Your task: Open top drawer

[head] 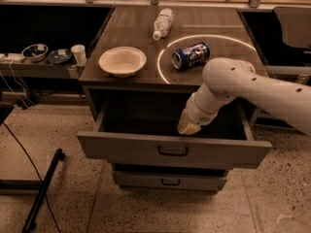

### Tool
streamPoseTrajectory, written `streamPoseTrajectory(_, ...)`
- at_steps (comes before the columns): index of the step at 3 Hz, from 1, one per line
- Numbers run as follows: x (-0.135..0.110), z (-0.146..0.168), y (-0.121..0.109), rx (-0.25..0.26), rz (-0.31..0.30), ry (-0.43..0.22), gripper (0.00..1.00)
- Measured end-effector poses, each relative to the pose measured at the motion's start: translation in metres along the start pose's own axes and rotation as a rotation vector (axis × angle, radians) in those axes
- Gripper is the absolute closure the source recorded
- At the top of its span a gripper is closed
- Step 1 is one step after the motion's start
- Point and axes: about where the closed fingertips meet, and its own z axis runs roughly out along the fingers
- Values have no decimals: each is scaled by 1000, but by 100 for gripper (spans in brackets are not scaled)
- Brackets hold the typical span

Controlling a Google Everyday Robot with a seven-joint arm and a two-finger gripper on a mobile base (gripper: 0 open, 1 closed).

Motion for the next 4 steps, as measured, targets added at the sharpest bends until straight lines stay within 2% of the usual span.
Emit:
streamPoseTrajectory(1,9,24,14,-64,6,10,100)
streamPoseTrajectory(2,16,31,34,-116,-6,1,100)
streamPoseTrajectory(4,23,14,93,-209,-45,-65,100)
